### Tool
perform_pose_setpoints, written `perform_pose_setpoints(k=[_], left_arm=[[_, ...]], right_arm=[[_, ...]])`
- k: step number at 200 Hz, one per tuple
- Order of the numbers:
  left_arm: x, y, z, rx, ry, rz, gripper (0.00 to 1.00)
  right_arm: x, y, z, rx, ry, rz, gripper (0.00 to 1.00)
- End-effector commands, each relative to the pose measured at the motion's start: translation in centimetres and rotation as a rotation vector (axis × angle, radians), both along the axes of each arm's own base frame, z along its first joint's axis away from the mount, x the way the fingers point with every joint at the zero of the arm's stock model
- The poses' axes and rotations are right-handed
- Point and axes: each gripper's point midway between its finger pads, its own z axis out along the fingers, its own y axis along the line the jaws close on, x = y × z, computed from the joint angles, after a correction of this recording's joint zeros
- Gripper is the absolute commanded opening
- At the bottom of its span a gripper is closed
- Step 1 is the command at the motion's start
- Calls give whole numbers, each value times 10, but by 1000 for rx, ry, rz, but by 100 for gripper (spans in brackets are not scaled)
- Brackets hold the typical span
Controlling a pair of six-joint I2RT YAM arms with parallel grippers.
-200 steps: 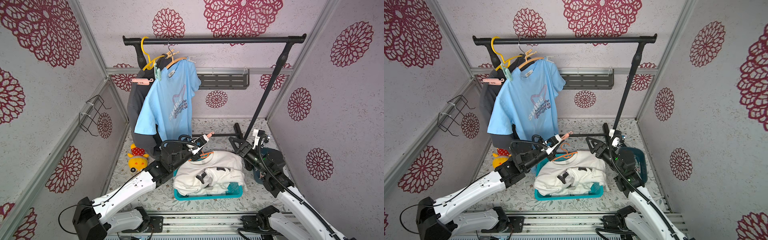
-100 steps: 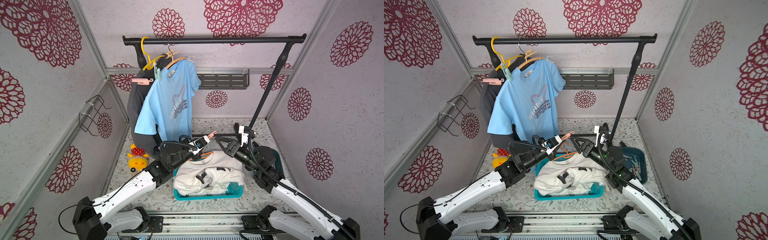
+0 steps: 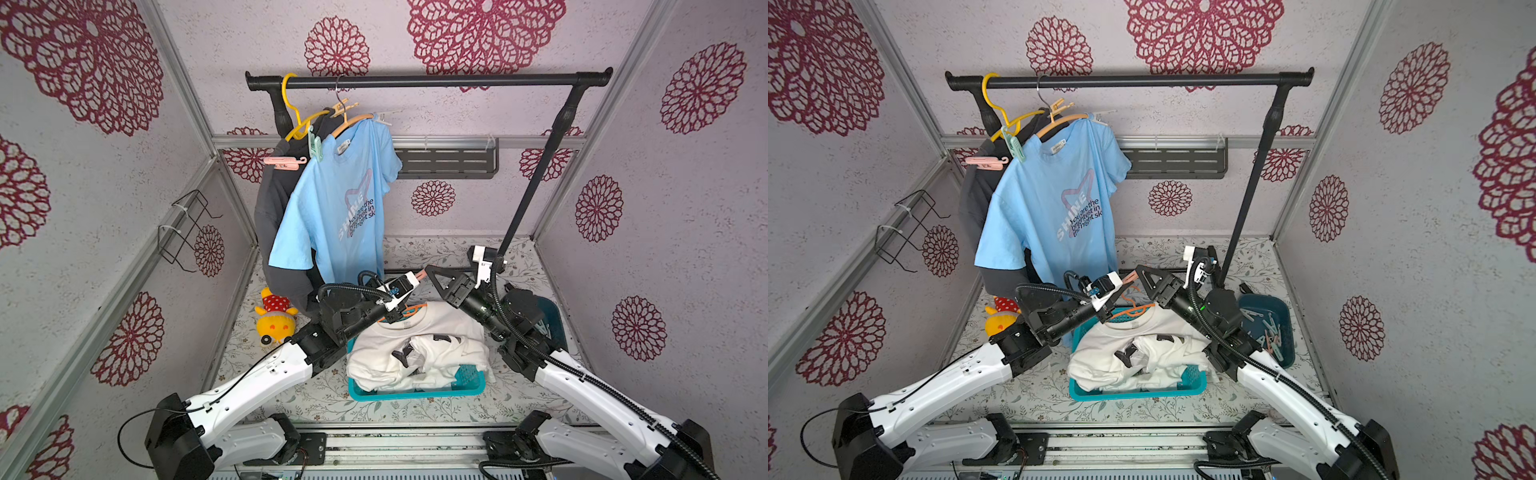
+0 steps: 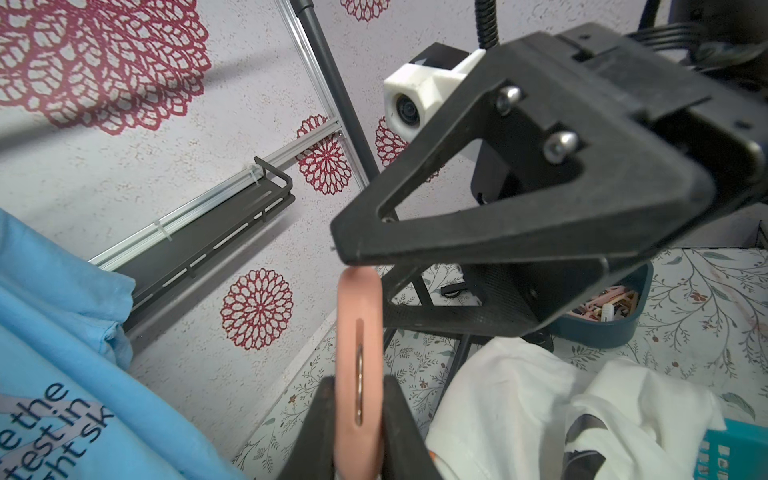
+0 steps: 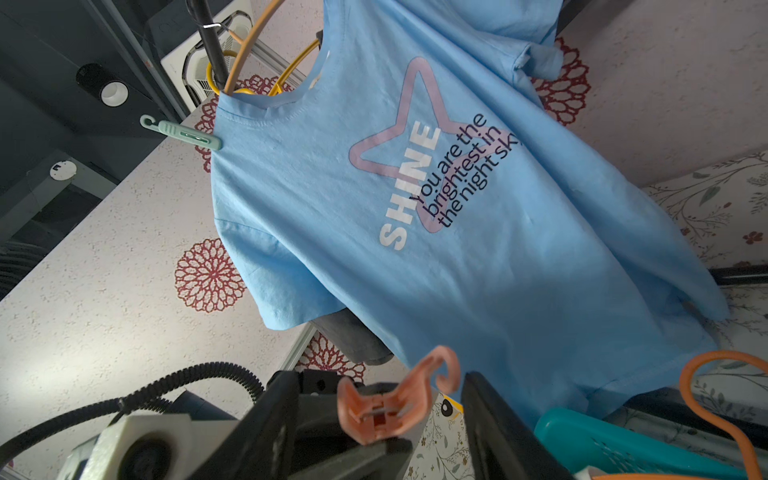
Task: Use clothespins to secure the t-shirt on both sides of the hanger
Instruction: Open the clothespin.
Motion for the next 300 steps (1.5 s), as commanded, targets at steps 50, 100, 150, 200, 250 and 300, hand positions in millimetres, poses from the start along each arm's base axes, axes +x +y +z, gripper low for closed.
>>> perform_pose_setpoints(k=[50,100,150,200,250,300], left_arm=[[-5,0,10,-26,-36,-18,0],[-7,0,5,-25,-17,-29,0],[-7,1,5,-21,-17,-23,0],[-9,3,3,-26,-13,-24,0],[-9,2,1,-26,-1,-31,0],[-10,3,0,-22,12,-31,0]], right_arm=[[-2,3,41,101,-82,3,55],[1,8,43,100,-86,6,48],[2,8,43,108,-82,-3,44],[4,5,45,124,-80,-20,57],[2,5,43,116,-78,-14,52],[4,7,36,104,-58,-15,46]])
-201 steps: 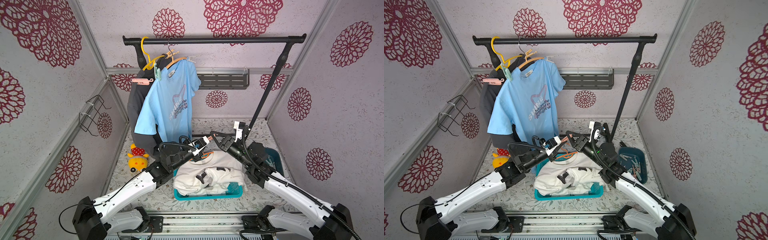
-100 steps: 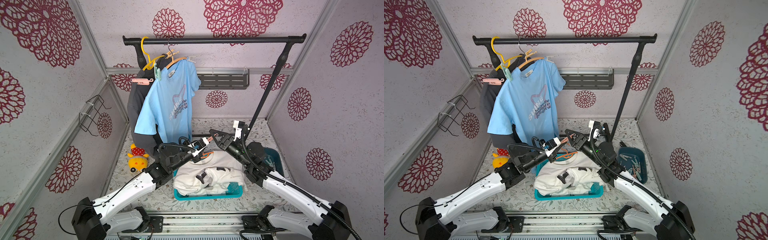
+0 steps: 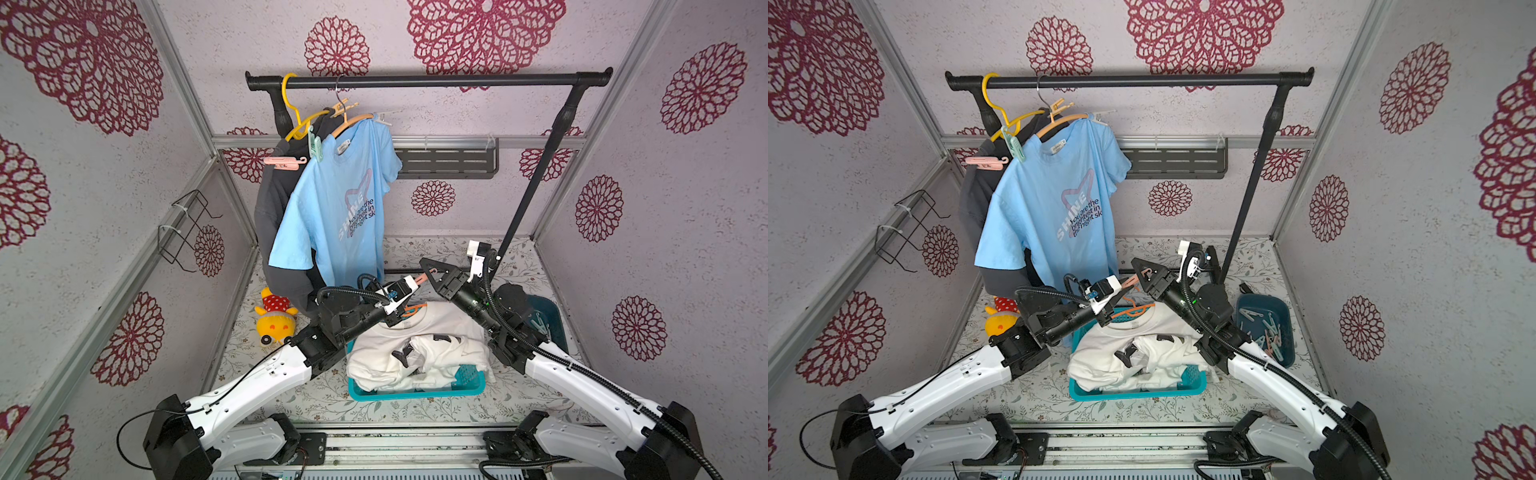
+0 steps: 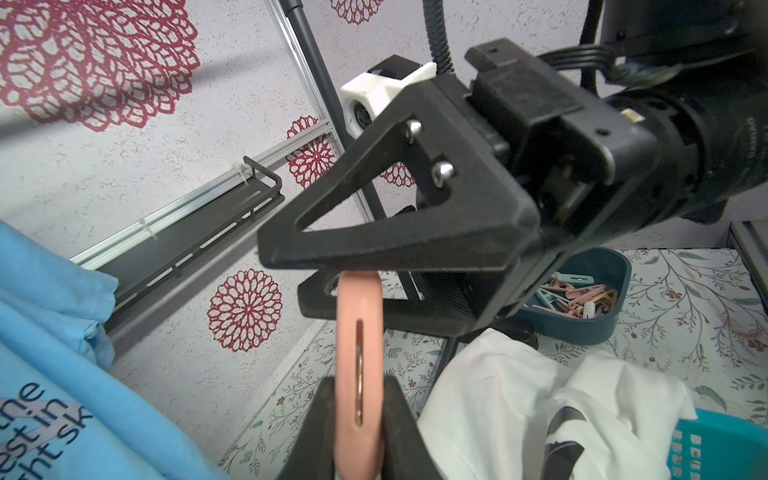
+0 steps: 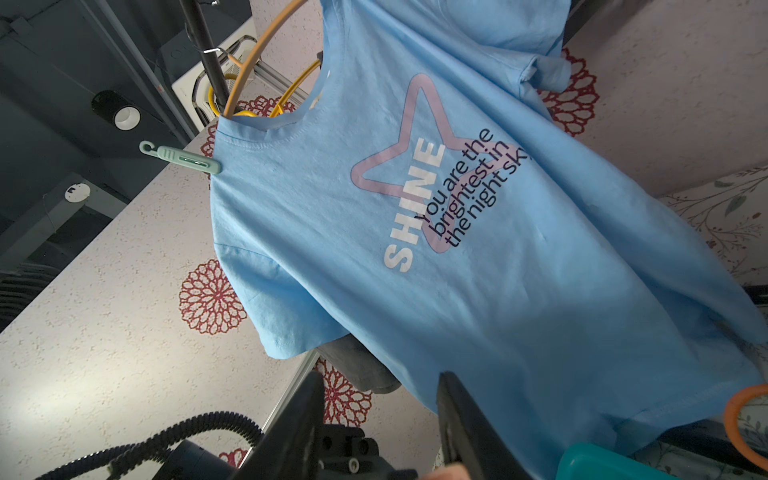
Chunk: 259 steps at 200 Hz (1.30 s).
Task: Use clothespins to secure the t-shirt on both sides of the hanger
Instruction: Open the clothespin.
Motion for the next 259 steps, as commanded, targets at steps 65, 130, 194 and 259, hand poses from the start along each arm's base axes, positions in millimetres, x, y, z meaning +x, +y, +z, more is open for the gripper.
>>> perform_pose_setpoints(k=[65,130,194,259], left_arm=[[-4,4,1,20,-1,-4,0],[-6,-1,-3,29,20,-27,0],[0,-5,-4,22,37,-20,0],[-1,0,-18,26,75,-3,0]], right_arm=[[-7,-2,28,46,-59,4,58],[-4,-2,22,23,-47,-7,54],[-1,4,18,4,-40,3,51],[2,-5,20,-11,-48,-53,50]])
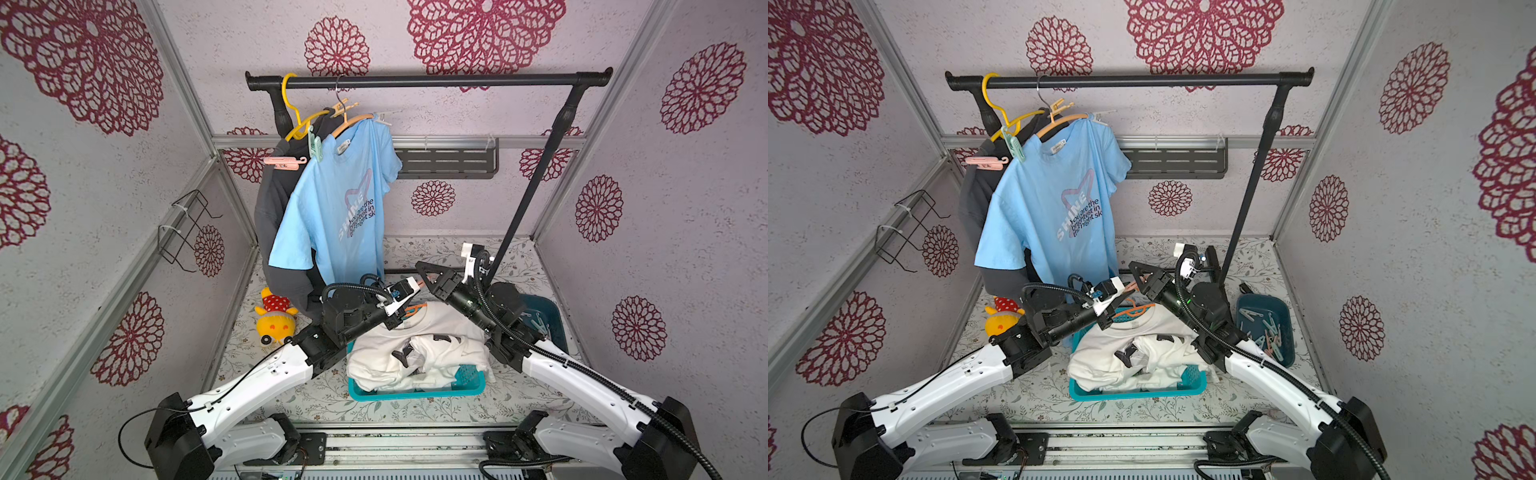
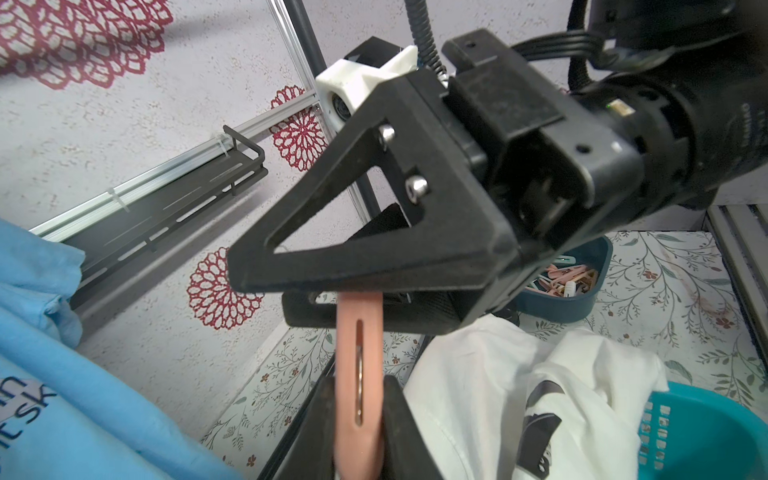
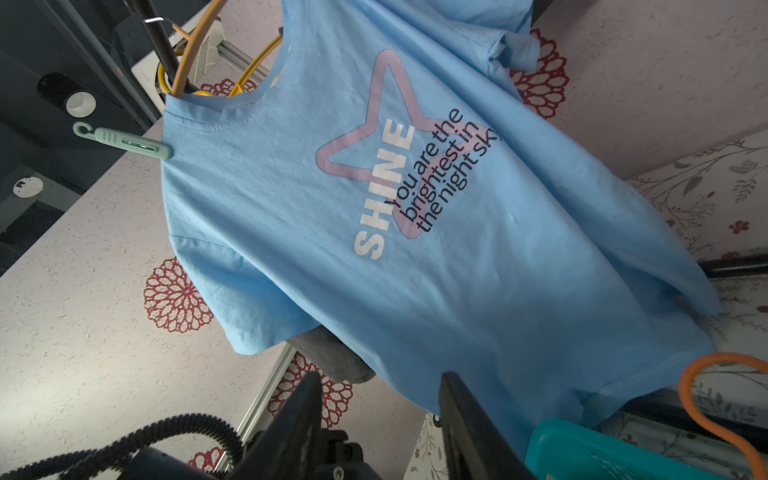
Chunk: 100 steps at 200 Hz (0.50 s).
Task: Use clothespins to secure the t-shirt on both sides of the hanger
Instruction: Open the clothespin.
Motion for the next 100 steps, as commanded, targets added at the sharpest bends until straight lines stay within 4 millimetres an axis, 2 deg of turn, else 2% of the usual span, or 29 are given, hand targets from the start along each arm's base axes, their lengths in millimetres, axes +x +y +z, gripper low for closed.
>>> perform_pose_setpoints(k=[1,34,57,100], left_arm=[[-1,3,0,-10,3,8,0],[0,2,-1,-18,7,8,0],[1,0,3,-30,2,8,0],[8,1,5,-39,8,38,0]], right_arm=[[-7,-10,39,52,-91,-30,50],[-6,-6,35,48,-82,-14,46],[-6,-5,33,46,-84,-8,50],[-7,-2,31,44,-80,4,51]])
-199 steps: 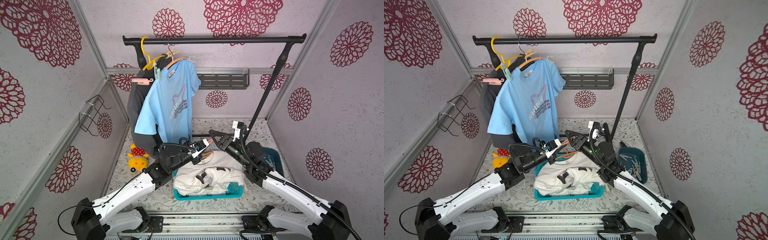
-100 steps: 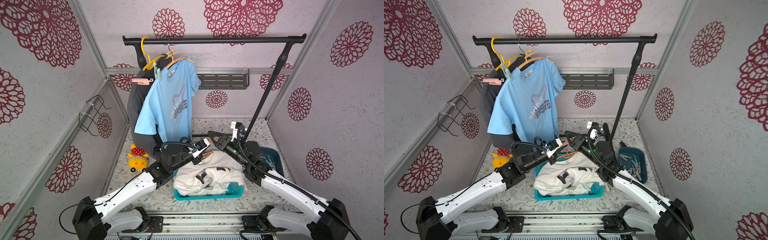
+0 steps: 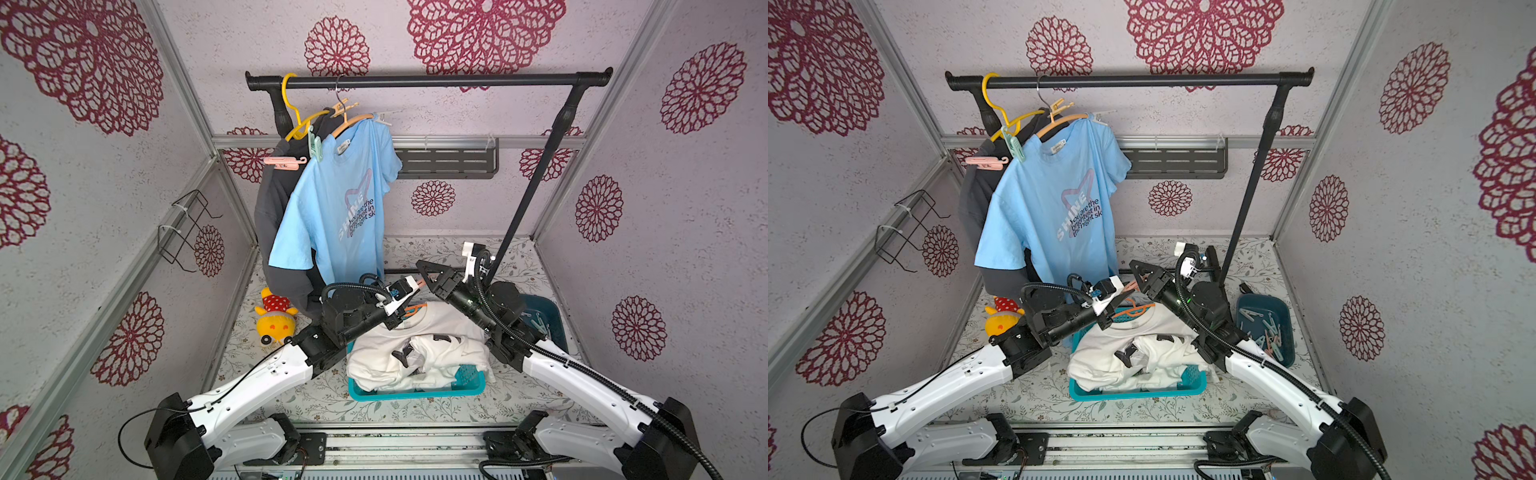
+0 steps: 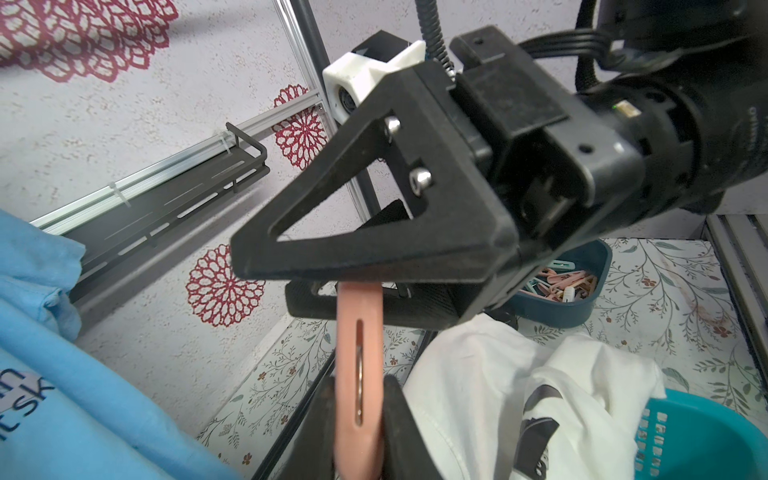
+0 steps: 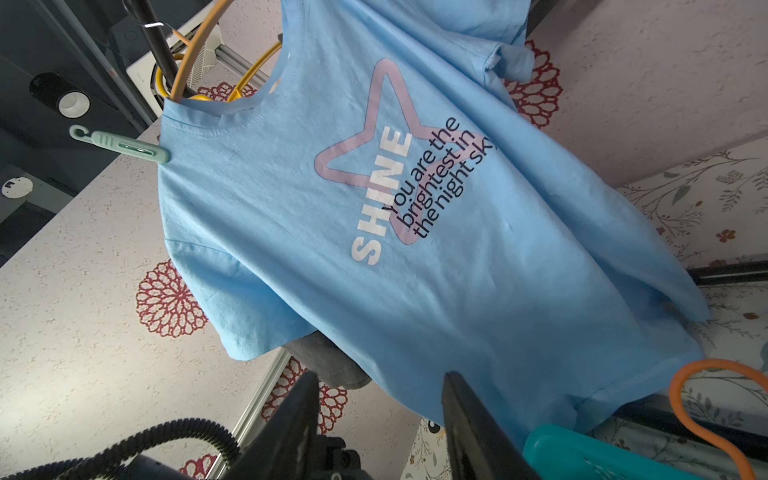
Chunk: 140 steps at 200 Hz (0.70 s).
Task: Use clothespins to secure the t-shirt on both sides of the hanger
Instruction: Open the clothespin.
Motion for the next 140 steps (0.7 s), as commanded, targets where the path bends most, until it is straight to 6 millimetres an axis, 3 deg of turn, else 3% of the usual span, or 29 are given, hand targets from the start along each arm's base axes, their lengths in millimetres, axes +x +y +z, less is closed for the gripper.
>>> perform_pose_setpoints(k=[1,47,136,140], left_arm=[[6,-1,5,-22,-5,26,0],[9,-6,6,-65,20,18,0],[10,-8,-4,-53,50,18,0],[11,-8,-3,-56,55,21,4]], right_arm=[[-8,-1,32,51,-79,12,51],[-8,-3,35,55,-88,5,50],[-6,-7,31,44,-89,-23,34],[-6,-8,31,44,-89,-26,34]])
